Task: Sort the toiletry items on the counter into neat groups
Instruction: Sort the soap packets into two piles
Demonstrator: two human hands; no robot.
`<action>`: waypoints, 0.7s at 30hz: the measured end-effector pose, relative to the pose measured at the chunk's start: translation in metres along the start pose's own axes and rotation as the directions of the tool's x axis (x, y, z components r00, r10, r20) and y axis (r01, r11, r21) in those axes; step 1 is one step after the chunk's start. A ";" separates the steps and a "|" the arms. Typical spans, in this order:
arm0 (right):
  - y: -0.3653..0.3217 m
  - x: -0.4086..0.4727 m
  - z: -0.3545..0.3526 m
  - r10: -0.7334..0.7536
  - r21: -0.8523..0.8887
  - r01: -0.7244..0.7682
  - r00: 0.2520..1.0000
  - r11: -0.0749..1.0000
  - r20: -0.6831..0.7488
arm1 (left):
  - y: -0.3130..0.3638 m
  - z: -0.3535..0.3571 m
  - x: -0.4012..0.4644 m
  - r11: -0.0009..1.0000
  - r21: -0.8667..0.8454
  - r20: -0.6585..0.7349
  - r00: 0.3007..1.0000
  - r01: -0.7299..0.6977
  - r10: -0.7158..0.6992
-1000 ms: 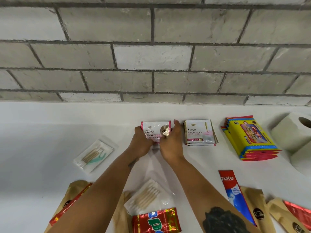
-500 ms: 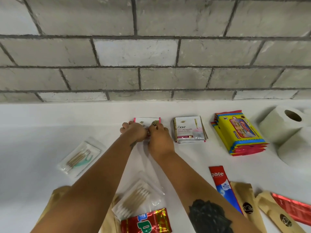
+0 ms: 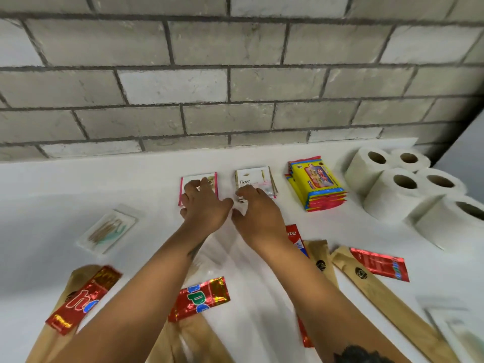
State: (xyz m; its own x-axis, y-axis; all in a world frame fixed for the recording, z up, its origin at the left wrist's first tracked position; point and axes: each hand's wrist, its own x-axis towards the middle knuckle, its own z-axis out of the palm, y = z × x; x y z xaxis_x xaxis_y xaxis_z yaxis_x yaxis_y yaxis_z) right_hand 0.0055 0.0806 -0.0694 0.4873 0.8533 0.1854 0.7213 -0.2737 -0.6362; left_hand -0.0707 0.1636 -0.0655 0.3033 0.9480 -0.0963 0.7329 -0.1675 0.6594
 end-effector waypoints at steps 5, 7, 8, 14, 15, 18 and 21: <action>0.032 -0.051 -0.045 0.143 -0.022 -0.146 0.985 0.989 -0.094 | 0.017 0.021 -0.055 0.997 -0.023 0.097 0.993 -0.068 0.070; 0.047 -0.070 -0.059 0.236 -0.066 -0.241 0.968 0.968 -0.085 | 0.022 0.032 -0.073 0.997 -0.029 0.140 0.988 -0.069 0.073; 0.054 -0.080 -0.066 0.283 -0.106 -0.288 0.957 0.952 -0.060 | 0.024 0.037 -0.081 0.997 -0.026 0.160 0.984 -0.074 0.077; 0.086 -0.120 -0.079 0.537 -0.296 -0.480 0.830 0.826 0.152 | 0.029 0.064 -0.115 0.993 -0.029 0.204 0.971 -0.118 0.121; 0.089 -0.124 -0.077 0.550 -0.313 -0.484 0.816 0.817 0.174 | 0.029 0.068 -0.120 0.992 -0.038 0.207 0.970 -0.121 0.127; 0.099 -0.130 -0.070 0.554 -0.320 -0.486 0.815 0.813 0.168 | 0.024 0.077 -0.134 0.991 -0.079 0.207 0.970 -0.111 0.125; 0.105 -0.131 -0.070 0.564 -0.282 -0.506 0.804 0.816 0.191 | 0.017 0.084 -0.146 0.989 -0.121 0.202 0.973 -0.088 0.111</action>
State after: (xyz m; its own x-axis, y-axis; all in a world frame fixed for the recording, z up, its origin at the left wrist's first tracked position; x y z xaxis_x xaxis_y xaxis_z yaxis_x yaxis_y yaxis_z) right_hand 0.0518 -0.0908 -0.1083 0.7045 0.6159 -0.3525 0.4805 -0.7796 -0.4016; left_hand -0.0513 -0.0004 -0.1032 0.4995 0.8493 -0.1710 0.6243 -0.2160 0.7507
